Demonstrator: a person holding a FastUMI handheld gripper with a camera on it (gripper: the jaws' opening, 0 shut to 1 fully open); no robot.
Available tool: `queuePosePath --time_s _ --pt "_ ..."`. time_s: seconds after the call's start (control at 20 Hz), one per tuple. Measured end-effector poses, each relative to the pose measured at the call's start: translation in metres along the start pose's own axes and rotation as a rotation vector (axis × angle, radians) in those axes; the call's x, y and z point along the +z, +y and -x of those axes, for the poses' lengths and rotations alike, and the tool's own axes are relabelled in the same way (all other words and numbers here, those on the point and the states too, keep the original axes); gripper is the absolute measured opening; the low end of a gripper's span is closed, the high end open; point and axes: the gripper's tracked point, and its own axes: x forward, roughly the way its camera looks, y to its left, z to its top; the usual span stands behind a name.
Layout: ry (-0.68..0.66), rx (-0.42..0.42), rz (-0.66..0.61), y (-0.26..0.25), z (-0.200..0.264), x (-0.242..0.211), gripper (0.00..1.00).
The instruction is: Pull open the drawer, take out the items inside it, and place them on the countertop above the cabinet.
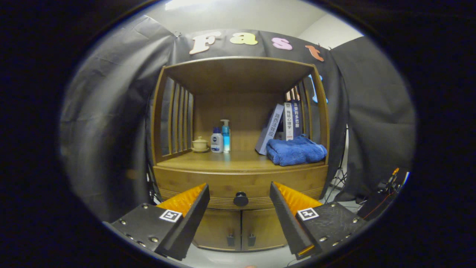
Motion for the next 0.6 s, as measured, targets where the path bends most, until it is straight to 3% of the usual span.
queuePosePath --time_s 0.55,0.6 --pt "0.16 -0.025 -0.066 0.0 -0.109 -0.097 0.98" --pt "0.156 -0.043 -0.059 -0.004 -0.114 -0.099 0.93"
